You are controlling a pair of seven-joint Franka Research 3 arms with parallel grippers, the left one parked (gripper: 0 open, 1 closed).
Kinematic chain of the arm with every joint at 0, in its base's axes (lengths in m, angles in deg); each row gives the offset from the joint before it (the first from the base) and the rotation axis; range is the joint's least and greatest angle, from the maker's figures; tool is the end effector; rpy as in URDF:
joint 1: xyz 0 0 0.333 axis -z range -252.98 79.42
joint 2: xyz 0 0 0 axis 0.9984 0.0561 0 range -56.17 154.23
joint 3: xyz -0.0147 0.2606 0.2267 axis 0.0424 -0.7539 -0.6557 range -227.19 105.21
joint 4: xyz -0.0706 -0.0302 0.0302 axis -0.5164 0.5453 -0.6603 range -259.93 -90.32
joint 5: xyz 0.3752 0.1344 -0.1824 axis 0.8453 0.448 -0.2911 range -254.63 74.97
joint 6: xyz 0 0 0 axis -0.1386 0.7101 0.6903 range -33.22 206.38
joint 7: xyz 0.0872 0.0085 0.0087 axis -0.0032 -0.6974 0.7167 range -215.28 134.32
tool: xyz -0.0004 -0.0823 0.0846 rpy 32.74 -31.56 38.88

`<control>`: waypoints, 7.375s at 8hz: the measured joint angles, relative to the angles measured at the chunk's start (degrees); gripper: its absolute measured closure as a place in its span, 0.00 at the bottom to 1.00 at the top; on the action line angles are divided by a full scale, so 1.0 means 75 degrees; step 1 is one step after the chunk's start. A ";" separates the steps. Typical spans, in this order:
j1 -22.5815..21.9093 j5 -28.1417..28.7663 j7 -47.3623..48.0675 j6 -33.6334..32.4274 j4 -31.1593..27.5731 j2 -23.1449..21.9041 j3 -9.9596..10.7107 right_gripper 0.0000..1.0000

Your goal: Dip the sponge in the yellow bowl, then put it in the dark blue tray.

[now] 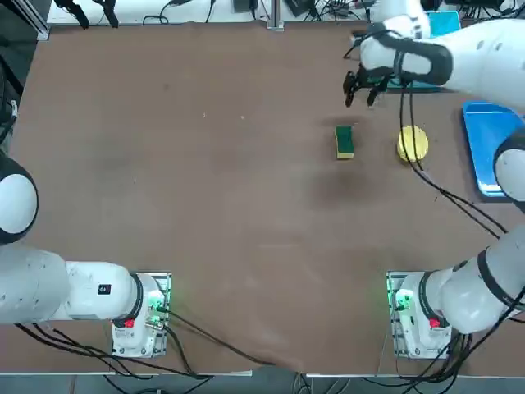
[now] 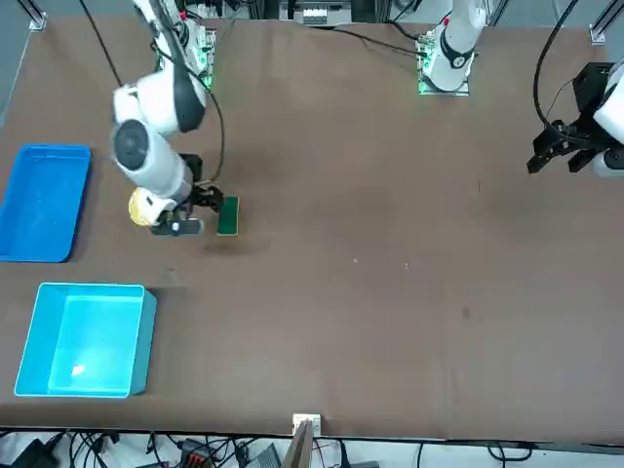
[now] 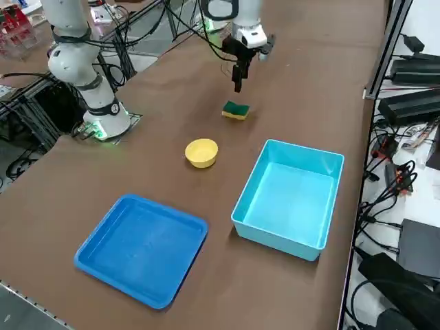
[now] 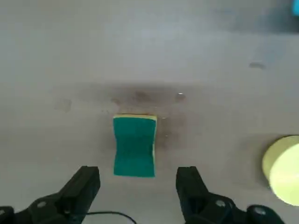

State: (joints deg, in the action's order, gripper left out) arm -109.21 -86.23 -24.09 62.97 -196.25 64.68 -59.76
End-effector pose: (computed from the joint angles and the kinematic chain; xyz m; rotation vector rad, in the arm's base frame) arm 0.5907 0.2332 0.3141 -3.1296 -0.0758 0.2013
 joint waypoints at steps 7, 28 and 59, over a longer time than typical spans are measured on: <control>-0.0413 0.0000 0.0055 0.0448 -0.0006 0.1427 0.0011 0.00; 0.1363 0.0010 -0.1728 -0.3202 0.0699 0.0805 0.0276 0.26; 0.3457 -0.0424 -0.3379 -0.2571 0.1112 0.2791 0.0197 0.26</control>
State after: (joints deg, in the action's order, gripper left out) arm -83.28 -89.41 -49.43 43.69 -187.90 85.61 -58.28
